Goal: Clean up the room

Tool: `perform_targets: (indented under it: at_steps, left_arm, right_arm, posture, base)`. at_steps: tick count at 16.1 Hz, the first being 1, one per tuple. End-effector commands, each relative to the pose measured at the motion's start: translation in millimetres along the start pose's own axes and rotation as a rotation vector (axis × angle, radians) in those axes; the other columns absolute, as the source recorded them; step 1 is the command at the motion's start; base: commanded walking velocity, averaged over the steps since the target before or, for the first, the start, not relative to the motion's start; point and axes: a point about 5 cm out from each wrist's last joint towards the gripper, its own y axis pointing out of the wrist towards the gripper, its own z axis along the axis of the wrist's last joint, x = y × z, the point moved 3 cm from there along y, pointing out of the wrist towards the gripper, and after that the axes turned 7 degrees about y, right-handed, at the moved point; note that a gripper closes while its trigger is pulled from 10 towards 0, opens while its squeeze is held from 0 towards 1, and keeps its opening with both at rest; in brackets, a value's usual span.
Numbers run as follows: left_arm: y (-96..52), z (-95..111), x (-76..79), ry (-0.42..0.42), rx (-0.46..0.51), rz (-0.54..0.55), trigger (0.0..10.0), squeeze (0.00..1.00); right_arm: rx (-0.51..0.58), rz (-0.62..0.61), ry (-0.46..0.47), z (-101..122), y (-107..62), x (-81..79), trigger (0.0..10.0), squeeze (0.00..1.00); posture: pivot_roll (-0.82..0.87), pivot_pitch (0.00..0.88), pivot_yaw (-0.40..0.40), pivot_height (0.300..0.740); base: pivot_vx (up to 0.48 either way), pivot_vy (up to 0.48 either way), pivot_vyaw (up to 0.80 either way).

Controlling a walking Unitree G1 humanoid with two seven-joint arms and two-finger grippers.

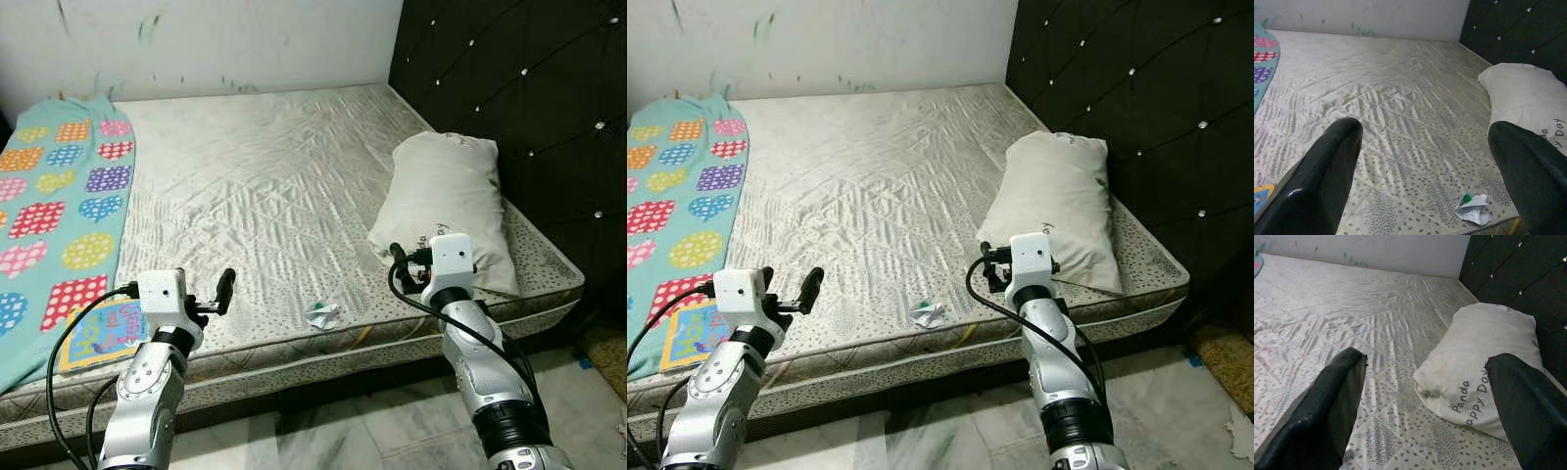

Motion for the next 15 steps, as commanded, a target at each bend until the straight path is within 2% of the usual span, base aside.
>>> perform_targets:
  at_steps: [1,6,9,15]
  left_arm:
    - [2.4,-0.3,0.6,0.008,-0.005,-0.004,10.0,0.00]
    - [3.2,0.7,0.5,0.004,0.001,0.004,10.0,0.00]
    - [4.6,2.2,1.0,0.000,0.007,0.001,10.0,0.00]
    - [5.7,2.1,1.1,0.002,0.006,-0.007,10.0,0.00]
  right_arm:
    - [0.002,0.016,-0.004,0.5,1.8,-3.5,10.0,0.00]
    - [0.010,0.025,-0.005,2.1,2.8,-5.1,10.0,0.00]
    - [0.009,0.016,0.007,2.0,4.2,-3.5,10.0,0.00]
    - [0.009,0.009,0.004,1.2,2.9,-1.8,10.0,0.00]
  posture:
    - [-0.05,0.000,-0.023,0.740]
    - [-0.05,0.000,-0.030,0.740]
    - [-0.05,0.000,-0.030,0.740]
    - [-0.06,0.000,-0.026,0.740]
  base:
    - [0.000,0.000,0.00]
    - [0.000,0.000,0.67]
    - [0.000,0.000,0.00]
    - [0.249,0.000,0.00]
